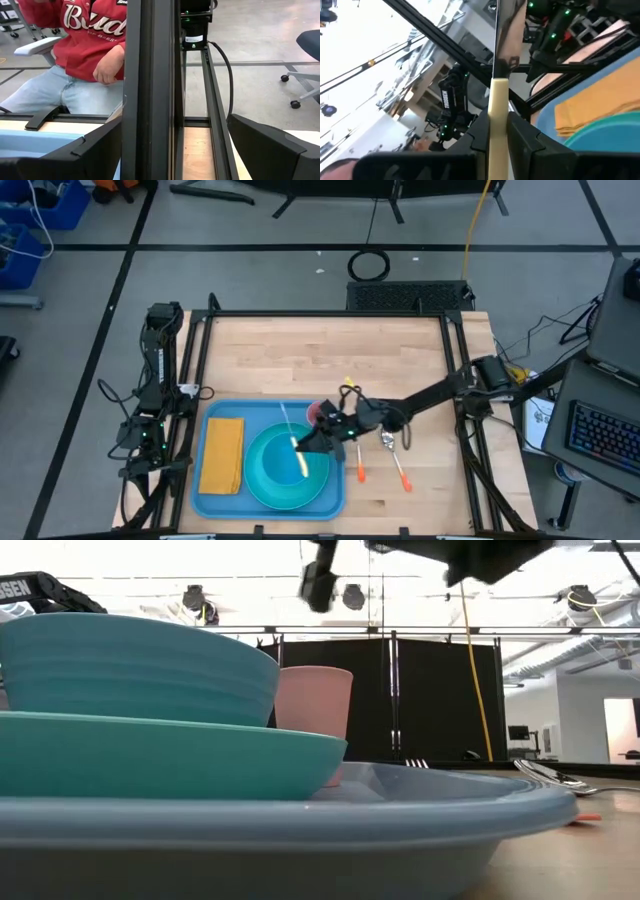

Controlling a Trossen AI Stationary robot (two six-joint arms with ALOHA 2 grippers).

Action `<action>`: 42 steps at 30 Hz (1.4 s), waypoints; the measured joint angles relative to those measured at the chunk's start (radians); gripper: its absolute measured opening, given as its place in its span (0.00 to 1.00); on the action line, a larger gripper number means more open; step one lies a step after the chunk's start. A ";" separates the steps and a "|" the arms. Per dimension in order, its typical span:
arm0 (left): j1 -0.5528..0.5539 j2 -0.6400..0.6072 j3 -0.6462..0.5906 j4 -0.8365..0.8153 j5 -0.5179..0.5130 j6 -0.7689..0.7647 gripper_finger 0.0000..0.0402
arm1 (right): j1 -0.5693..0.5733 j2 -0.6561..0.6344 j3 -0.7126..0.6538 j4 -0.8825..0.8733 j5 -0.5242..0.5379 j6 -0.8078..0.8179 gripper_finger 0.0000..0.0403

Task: Set up tray
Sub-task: Put the yellow table knife on top of the yellow table napkin on the blue tray

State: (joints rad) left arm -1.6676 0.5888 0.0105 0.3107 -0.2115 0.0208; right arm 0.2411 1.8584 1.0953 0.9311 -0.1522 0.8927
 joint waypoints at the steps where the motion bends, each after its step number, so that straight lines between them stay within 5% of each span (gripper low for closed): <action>1: 0.000 0.000 0.000 0.000 0.000 0.000 0.87 | -0.011 0.024 0.027 -0.001 -0.021 0.000 0.07; 14: 0.000 0.000 0.000 0.000 0.001 0.000 0.87 | -0.093 0.284 0.375 -0.015 -0.115 0.006 0.07; 30: 0.000 0.000 0.000 0.000 0.000 0.000 0.88 | -0.131 0.593 0.830 -0.243 -0.131 0.144 0.07; 42: 0.000 0.000 0.000 0.001 0.000 0.000 0.87 | -0.135 0.674 1.011 -0.438 -0.047 0.117 0.07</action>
State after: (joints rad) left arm -1.6678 0.5888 0.0105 0.3115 -0.2111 0.0210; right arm 0.1059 2.5328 2.1067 0.4930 -0.1995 1.0092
